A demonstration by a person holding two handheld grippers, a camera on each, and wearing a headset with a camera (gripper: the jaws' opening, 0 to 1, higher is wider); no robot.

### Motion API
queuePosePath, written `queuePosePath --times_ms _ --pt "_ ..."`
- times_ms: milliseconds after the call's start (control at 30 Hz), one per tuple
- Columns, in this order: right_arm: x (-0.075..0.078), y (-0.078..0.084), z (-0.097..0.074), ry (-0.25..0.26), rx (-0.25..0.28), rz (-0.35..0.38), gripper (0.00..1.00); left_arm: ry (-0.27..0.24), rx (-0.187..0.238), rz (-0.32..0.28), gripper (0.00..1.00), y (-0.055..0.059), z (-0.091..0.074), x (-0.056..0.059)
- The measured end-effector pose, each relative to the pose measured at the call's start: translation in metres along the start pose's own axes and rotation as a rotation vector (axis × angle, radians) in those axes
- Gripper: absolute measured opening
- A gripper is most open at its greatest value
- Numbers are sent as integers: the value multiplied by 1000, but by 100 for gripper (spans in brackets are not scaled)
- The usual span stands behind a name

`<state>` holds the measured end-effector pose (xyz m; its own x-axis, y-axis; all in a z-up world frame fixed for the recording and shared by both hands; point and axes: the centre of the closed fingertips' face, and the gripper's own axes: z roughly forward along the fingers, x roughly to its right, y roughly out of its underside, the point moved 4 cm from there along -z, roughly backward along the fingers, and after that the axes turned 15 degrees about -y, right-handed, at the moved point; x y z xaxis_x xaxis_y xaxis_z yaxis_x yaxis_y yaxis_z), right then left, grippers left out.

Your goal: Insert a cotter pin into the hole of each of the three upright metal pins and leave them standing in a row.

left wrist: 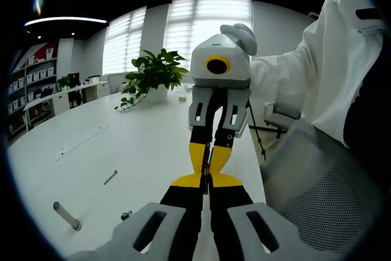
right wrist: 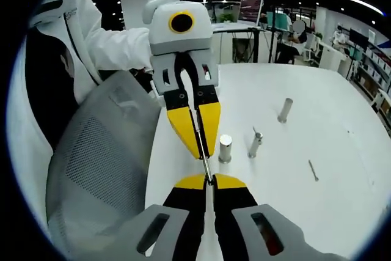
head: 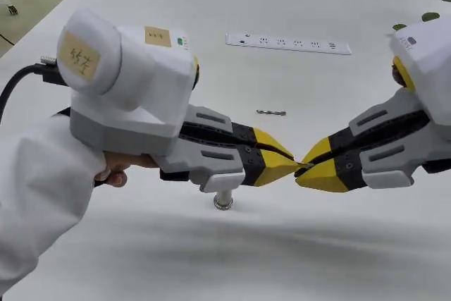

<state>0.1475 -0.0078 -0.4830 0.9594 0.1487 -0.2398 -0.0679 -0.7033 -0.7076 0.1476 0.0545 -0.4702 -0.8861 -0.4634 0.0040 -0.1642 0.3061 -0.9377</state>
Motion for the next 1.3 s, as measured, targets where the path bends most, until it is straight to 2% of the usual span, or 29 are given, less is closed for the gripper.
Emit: queuePosePath --times_ms 233,367,467,567,700,800,833,1000,1133,1167,1300 --pt "-6 1 2 -35 -40 -25 0 37 -23 45 0 4 -1 4" --pt "-10 2 3 -55 -52 -11 0 54 -31 64 0 5 -1 6" --pt "-13 2 4 -64 -53 -10 0 61 -36 62 0 6 -1 7" --pt "-13 3 5 -69 -44 -6 0 69 -49 27 0 8 -1 8" --pt "-11 3 5 -61 -45 -17 0 61 -51 34 0 8 -1 6" --pt "-6 5 4 -34 -58 -16 0 15 -40 32 2 7 0 -2" --pt "-4 6 4 -25 -63 -18 0 -11 -41 6 4 7 -1 -7" --pt "7 12 6 8 -89 3 0 -61 -26 0 23 8 -6 -20" --pt "12 15 11 20 -91 29 0 -101 -43 -4 29 15 -11 -28" --pt "15 17 13 36 -103 56 0 -116 -49 -3 29 18 -13 -31" --pt "23 21 20 41 -117 82 0 -166 -74 -16 34 29 -16 -41"
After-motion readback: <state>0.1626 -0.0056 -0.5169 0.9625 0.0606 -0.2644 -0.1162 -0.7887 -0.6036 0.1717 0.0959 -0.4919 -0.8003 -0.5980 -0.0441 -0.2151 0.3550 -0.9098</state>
